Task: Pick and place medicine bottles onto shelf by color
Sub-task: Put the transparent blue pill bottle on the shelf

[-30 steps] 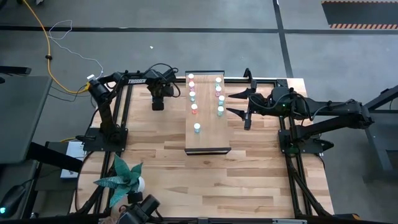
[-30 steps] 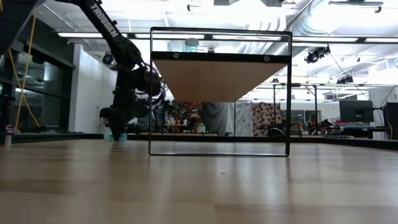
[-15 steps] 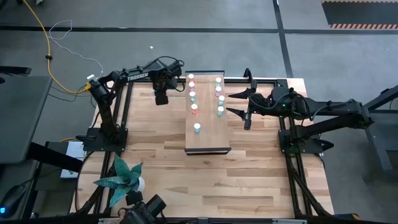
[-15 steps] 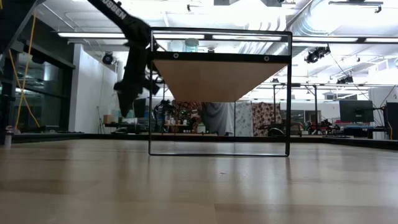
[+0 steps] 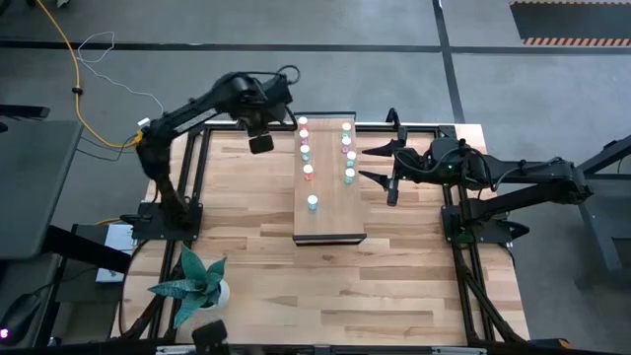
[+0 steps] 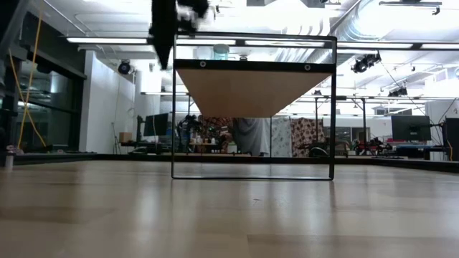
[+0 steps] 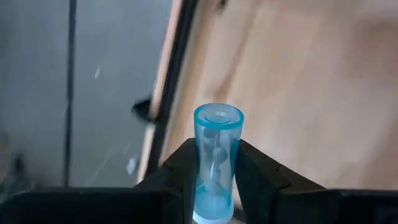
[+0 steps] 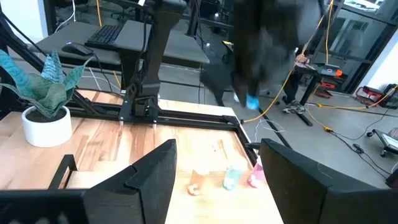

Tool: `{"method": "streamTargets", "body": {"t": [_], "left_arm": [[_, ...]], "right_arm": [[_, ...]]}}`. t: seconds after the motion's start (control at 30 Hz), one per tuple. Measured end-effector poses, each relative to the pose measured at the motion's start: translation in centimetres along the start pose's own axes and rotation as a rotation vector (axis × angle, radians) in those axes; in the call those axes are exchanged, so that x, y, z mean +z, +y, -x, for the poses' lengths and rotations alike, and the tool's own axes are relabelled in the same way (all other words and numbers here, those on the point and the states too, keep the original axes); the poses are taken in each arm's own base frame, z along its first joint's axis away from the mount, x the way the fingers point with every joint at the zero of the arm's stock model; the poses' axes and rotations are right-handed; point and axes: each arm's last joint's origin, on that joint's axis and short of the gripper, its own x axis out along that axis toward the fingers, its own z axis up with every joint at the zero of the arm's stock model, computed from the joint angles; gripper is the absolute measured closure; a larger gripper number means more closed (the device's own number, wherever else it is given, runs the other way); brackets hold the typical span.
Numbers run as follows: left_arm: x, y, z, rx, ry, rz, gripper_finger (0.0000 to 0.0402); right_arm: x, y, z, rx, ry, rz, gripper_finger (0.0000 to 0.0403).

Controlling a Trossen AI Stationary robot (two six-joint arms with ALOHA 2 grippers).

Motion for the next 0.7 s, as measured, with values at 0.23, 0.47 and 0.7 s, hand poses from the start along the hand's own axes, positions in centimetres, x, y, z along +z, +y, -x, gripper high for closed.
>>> {"method": "streamTargets", "body": {"t": [0.23, 0.47, 0.7], "left_arm": [[-2.5, -2.4, 9.5, -0.181, -0.421, 0.040, 0.0321], [-2.9, -6.3, 16.6, -0.348, -0.944, 0.056, 0.0321], [-0.5, -10.8, 18.2, -0.388, -1.214, -0.015, 0.0321]], "right_arm": [[0.0, 0.0, 0.0, 0.012, -0.003, 0.015, 0.0181], [-0.4, 0.8, -0.7, 0.186, -0.005, -0.010, 0.0181], [-2.0, 1.6, -3.1, 0.223, 0.096, -0.005, 0.0181]]}}
